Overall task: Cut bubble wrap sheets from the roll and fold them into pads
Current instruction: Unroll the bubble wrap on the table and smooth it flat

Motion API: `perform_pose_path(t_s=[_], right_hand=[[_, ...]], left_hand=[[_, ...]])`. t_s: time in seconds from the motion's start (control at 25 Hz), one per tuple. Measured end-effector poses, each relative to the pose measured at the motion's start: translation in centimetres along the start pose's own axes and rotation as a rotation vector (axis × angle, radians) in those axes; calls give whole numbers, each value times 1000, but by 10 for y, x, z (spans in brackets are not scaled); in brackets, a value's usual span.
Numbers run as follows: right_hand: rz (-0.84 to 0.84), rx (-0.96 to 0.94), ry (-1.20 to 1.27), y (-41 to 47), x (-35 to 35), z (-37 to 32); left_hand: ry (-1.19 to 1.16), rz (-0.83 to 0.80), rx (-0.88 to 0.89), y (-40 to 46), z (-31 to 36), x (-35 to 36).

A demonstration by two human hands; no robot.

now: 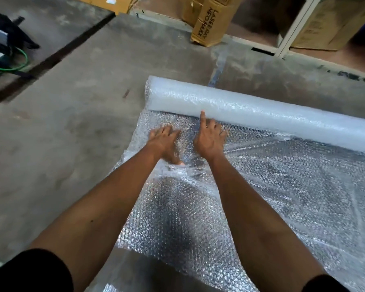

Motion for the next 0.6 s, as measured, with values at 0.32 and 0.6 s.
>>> perform_pose_path(t_s=[0.32, 0.6], right_hand=[[-36, -35, 150, 5, 10, 11], [-143, -27, 148, -9, 30, 9]], left_hand=[[-270, 410, -57, 25, 18, 2], [-325, 271, -39, 65, 59, -2]])
Point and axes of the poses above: each hand's wrist, its own y-axis towards the middle knuckle, its own x-axis out of the palm, z = x × y, the point moved 1 cm from there along y, towards the middle knuckle, and after that the axes turned 14 degrees about -x, right-handed, at the moved point
